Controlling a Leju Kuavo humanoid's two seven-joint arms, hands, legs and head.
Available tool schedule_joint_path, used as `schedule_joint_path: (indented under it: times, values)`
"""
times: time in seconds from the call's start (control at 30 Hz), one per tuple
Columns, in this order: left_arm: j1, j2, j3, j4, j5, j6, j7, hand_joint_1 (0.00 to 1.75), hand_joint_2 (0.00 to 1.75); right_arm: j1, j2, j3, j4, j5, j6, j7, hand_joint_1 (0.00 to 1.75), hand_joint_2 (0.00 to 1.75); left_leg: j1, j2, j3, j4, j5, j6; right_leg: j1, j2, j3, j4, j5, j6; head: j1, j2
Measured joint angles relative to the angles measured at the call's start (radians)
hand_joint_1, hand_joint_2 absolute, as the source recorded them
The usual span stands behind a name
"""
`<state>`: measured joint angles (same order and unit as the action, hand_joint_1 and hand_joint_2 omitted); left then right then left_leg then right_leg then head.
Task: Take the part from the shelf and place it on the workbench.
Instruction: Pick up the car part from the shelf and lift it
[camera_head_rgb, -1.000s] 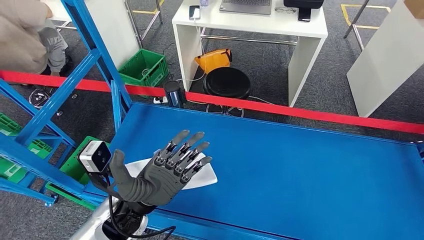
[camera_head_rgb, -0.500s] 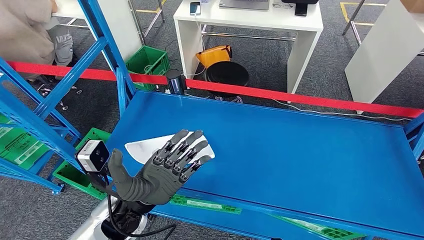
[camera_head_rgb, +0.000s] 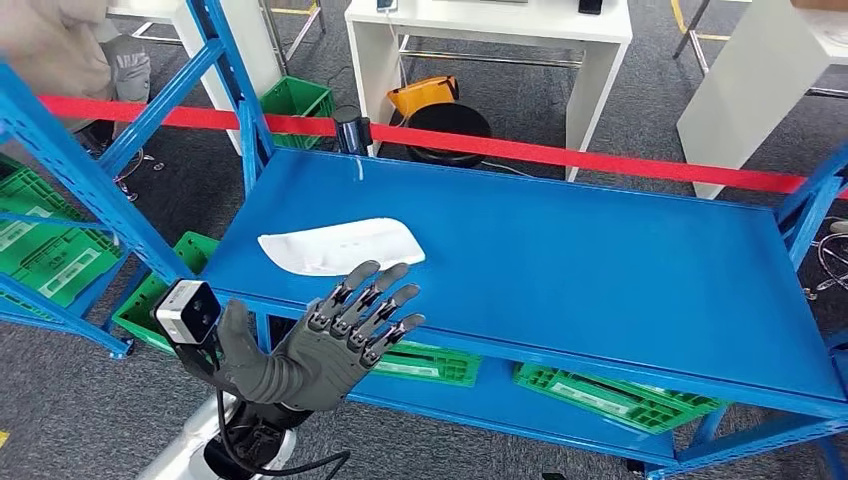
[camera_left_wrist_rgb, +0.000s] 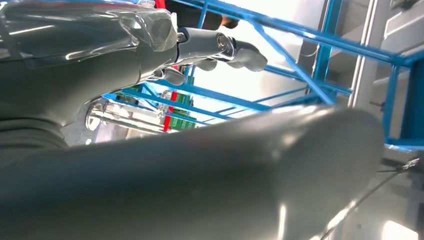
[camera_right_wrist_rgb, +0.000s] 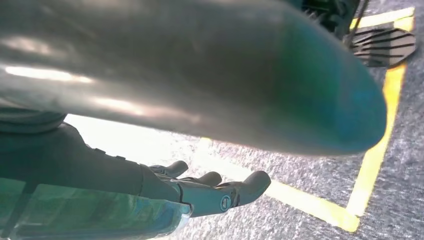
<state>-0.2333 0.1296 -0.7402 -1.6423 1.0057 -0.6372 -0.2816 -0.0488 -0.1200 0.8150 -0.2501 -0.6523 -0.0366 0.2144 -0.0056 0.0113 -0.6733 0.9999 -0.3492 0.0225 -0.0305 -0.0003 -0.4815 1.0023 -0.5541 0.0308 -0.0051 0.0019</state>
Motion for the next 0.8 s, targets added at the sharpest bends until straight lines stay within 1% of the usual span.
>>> schedule_joint_path:
  times: [0.03, 0.07, 0.1, 0.13, 0.17, 0.2, 0.23, 0.27, 0.3, 0.33, 0.37, 0.4, 0.43, 0.47, 0.5, 0.53, 0.57, 0.6, 0.63, 0.67, 0.7, 0.73, 0.77, 0.8]
  values:
    - [0.001, 0.001, 0.001, 0.0, -0.002, 0.001, 0.0, 0.0, 0.0, 0.0, 0.001, 0.0, 0.0, 0.001, 0.0, 0.0, 0.0, 0.0, 0.004, -0.001, -0.002, 0.003, -0.002, -0.005, 0.0, -0.001, -0.003, 0.0, 0.006, -0.01, 0.0, 0.0]
    - [0.002, 0.002, 0.002, 0.0, -0.006, 0.002, 0.0, 0.0, 0.0, -0.001, 0.003, 0.001, 0.0, 0.003, 0.0, 0.001, 0.0, 0.0, 0.007, -0.002, -0.007, 0.014, -0.018, -0.011, -0.001, -0.002, -0.008, 0.0, 0.013, -0.02, 0.0, 0.0]
    - [0.003, 0.003, 0.003, 0.0, -0.01, 0.003, 0.0, 0.0, 0.0, -0.002, 0.004, 0.001, 0.0, 0.004, -0.001, 0.002, 0.0, 0.0, 0.01, -0.003, -0.016, 0.041, -0.052, -0.018, -0.003, -0.003, -0.014, -0.001, 0.021, -0.027, 0.0, 0.0]
    - [0.004, 0.004, 0.005, 0.0, -0.014, 0.004, 0.0, 0.0, 0.0, -0.004, 0.004, 0.002, 0.0, 0.005, -0.002, 0.002, 0.0, 0.0, 0.012, -0.005, -0.029, 0.086, -0.099, -0.025, -0.003, -0.004, -0.02, -0.001, 0.03, -0.033, 0.0, 0.0]
    - [0.006, 0.005, 0.007, 0.0, -0.019, 0.004, 0.0, 0.0, 0.0, -0.005, 0.004, 0.002, 0.0, 0.005, -0.003, 0.003, 0.0, 0.0, 0.014, -0.006, -0.044, 0.145, -0.146, -0.031, -0.003, -0.004, -0.028, 0.0, 0.037, -0.035, 0.0, 0.0]
    - [0.009, 0.007, 0.009, 0.0, -0.022, 0.004, 0.001, 0.0, 0.0, -0.003, 0.005, 0.003, 0.0, 0.005, -0.004, 0.003, 0.0, 0.0, 0.016, -0.007, -0.058, 0.206, -0.18, -0.035, -0.002, -0.004, -0.035, 0.0, 0.043, -0.036, 0.0, 0.0]
    - [0.012, 0.008, 0.01, 0.0, -0.023, 0.004, 0.002, 0.0, 0.0, 0.0, 0.006, 0.004, 0.0, 0.005, -0.004, 0.003, 0.0, 0.0, 0.018, -0.007, -0.063, 0.248, -0.193, -0.036, -0.001, -0.004, -0.041, 0.001, 0.049, -0.035, 0.0, 0.0]
    - [0.015, 0.009, 0.01, 0.0, -0.023, 0.004, 0.003, 0.0, 0.0, 0.004, 0.007, 0.006, 0.0, 0.006, -0.004, 0.003, 0.0, 0.0, 0.019, -0.007, -0.054, 0.261, -0.188, -0.035, 0.0, -0.004, -0.047, 0.002, 0.054, -0.032, 0.0, 0.0]
    - [0.017, 0.01, 0.011, 0.0, -0.024, 0.004, 0.005, 0.0, 0.0, 0.008, 0.008, 0.007, 0.0, 0.006, -0.004, 0.003, 0.0, 0.0, 0.018, -0.007, -0.026, 0.236, -0.169, -0.031, 0.001, -0.003, -0.05, 0.002, 0.058, -0.03, 0.0, 0.0]
    - [0.017, 0.01, 0.012, 0.0, -0.024, 0.004, 0.006, 0.0, 0.0, 0.011, 0.009, 0.008, 0.0, 0.006, -0.004, 0.003, 0.0, 0.0, 0.017, -0.009, 0.016, 0.18, -0.144, -0.023, 0.003, -0.003, -0.053, 0.002, 0.061, -0.029, -0.001, 0.0]
    - [0.017, 0.01, 0.013, -0.001, -0.025, 0.004, 0.006, 0.0, 0.0, 0.012, 0.012, 0.008, 0.0, 0.006, -0.004, 0.003, 0.0, 0.0, 0.015, -0.011, 0.063, 0.114, -0.129, -0.011, 0.003, -0.003, -0.055, 0.002, 0.064, -0.026, 0.0, 0.0]
    - [0.016, 0.01, 0.015, -0.001, -0.027, 0.004, 0.007, 0.0, 0.0, 0.011, 0.014, 0.008, 0.0, 0.004, -0.004, 0.002, 0.0, 0.0, 0.011, -0.012, 0.1, 0.056, -0.119, -0.001, 0.004, -0.003, -0.057, 0.001, 0.067, -0.023, 0.0, 0.0]
    - [0.016, 0.01, 0.016, -0.002, -0.03, 0.003, 0.007, 0.0, 0.0, 0.011, 0.017, 0.008, 0.0, 0.003, -0.003, 0.002, 0.0, 0.0, 0.006, -0.014, 0.122, 0.018, -0.117, 0.008, 0.003, -0.003, -0.059, 0.001, 0.069, -0.018, 0.001, 0.0]
    - [0.016, 0.01, 0.016, -0.002, -0.033, 0.003, 0.007, 0.0, 0.0, 0.011, 0.019, 0.008, 0.0, 0.0, -0.002, 0.001, 0.0, 0.0, 0.001, -0.014, 0.13, 0.002, -0.122, 0.013, 0.001, -0.003, -0.062, 0.0, 0.073, -0.013, 0.001, 0.0]
    - [0.015, 0.01, 0.016, -0.003, -0.035, 0.003, 0.008, 0.0, 0.0, 0.011, 0.021, 0.008, 0.0, -0.003, 0.0, -0.001, 0.0, 0.0, -0.003, -0.013, 0.131, -0.005, -0.119, 0.017, 0.0, -0.003, -0.063, -0.002, 0.076, -0.007, 0.0, 0.0]
    - [0.015, 0.01, 0.016, -0.005, -0.035, 0.004, 0.009, 0.0, 0.0, 0.013, 0.022, 0.008, 0.0, -0.006, 0.003, -0.004, 0.0, 0.0, -0.002, -0.012, 0.134, -0.015, -0.112, 0.021, -0.002, -0.003, -0.065, -0.002, 0.077, -0.003, 0.001, 0.0]
    - [0.013, 0.009, 0.015, -0.006, -0.033, 0.005, 0.01, 0.0, 0.0, 0.016, 0.023, 0.008, 0.0, -0.009, 0.005, -0.008, 0.0, 0.0, 0.0, -0.01, 0.138, -0.028, -0.105, 0.024, -0.001, -0.003, -0.07, 0.004, 0.072, -0.002, 0.001, 0.0]
    - [0.012, 0.008, 0.014, -0.008, -0.031, 0.008, 0.012, 0.0, 0.0, 0.018, 0.023, 0.008, 0.0, -0.011, 0.007, -0.013, 0.0, 0.0, 0.002, -0.008, 0.142, -0.041, -0.097, 0.029, 0.0, -0.003, -0.082, 0.026, 0.058, -0.004, 0.002, 0.0]
    - [0.011, 0.007, 0.014, -0.008, -0.028, 0.01, 0.013, 0.0, 0.0, 0.02, 0.023, 0.008, 0.0, -0.013, 0.008, -0.017, 0.0, 0.0, 0.004, -0.007, 0.144, -0.05, -0.09, 0.032, 0.0, -0.003, -0.106, 0.073, 0.034, -0.009, 0.003, 0.0]
    - [0.01, 0.007, 0.013, -0.008, -0.026, 0.011, 0.013, 0.0, 0.0, 0.022, 0.021, 0.008, 0.0, -0.014, 0.009, -0.02, 0.0, 0.0, 0.002, -0.006, 0.141, -0.053, -0.088, 0.034, 0.001, -0.002, -0.137, 0.135, 0.006, -0.014, 0.003, 0.0]
    - [0.011, 0.006, 0.012, -0.008, -0.025, 0.012, 0.013, 0.0, 0.0, 0.025, 0.019, 0.008, 0.0, -0.015, 0.01, -0.022, 0.0, 0.0, 0.001, -0.006, 0.137, -0.052, -0.086, 0.035, 0.0, -0.002, -0.171, 0.206, -0.021, -0.015, 0.004, 0.0]
    - [0.013, 0.006, 0.011, -0.008, -0.023, 0.013, 0.013, 0.0, 0.0, 0.028, 0.018, 0.008, 0.0, -0.015, 0.01, -0.022, 0.0, 0.0, 0.0, -0.007, 0.133, -0.05, -0.085, 0.035, 0.0, -0.001, -0.197, 0.261, -0.038, -0.013, 0.003, 0.0]
    - [0.014, 0.007, 0.01, -0.008, -0.022, 0.013, 0.013, 0.0, 0.0, 0.031, 0.016, 0.008, 0.0, -0.015, 0.009, -0.022, 0.0, 0.0, 0.0, -0.007, 0.13, -0.048, -0.084, 0.035, -0.001, -0.001, -0.205, 0.28, -0.039, -0.006, 0.003, 0.0]
    - [0.015, 0.007, 0.009, -0.008, -0.022, 0.013, 0.012, 0.0, 0.0, 0.033, 0.015, 0.008, 0.0, -0.015, 0.009, -0.022, 0.0, 0.0, 0.0, -0.008, 0.127, -0.044, -0.085, 0.033, -0.003, -0.001, -0.193, 0.26, -0.023, 0.004, 0.003, 0.0]
